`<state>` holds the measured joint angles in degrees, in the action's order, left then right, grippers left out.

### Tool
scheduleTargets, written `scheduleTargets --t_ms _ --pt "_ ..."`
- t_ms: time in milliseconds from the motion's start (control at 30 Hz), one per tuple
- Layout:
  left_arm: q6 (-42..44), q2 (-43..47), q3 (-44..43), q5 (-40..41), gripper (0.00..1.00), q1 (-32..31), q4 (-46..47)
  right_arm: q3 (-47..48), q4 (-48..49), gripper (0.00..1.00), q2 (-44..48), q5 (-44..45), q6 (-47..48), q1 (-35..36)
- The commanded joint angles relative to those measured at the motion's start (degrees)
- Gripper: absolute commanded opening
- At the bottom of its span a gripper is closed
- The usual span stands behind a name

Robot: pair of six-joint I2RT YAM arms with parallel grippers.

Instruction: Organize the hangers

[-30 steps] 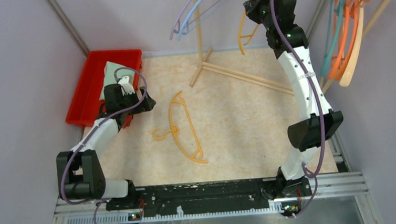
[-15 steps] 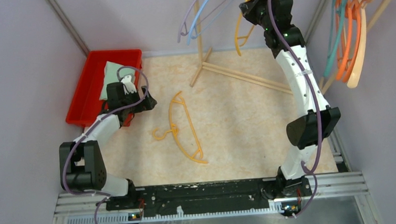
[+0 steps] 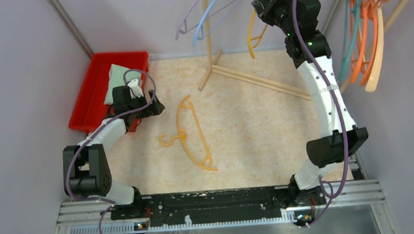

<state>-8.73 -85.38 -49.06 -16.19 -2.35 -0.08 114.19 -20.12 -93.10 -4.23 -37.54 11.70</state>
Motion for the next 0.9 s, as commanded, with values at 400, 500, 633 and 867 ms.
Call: scheduleTargets --t_ms 400,500,633,867 --pt "0.55 0.83 -0.43 -0.31 1.0 0.4 1.75 10.86 0.56 0.0 -5.88 8.56 1.04 -0.33" --pt "0.62 0.83 -0.43 -0.19 1.0 0.49 1.75 10.9 0.37 0.0 -6.1 10.97 0.42 -0.29" --pt "0.82 0.59 -0.26 -0.11 1.0 0.63 1.83 10.8 -0.07 0.0 -6.24 13.71 -0.52 -0.32" --pt "0.86 0.22 -0.3 -0.03 1.0 0.67 1.83 10.44 -3.55 0.0 -6.25 17.48 -1.44 -1.33"
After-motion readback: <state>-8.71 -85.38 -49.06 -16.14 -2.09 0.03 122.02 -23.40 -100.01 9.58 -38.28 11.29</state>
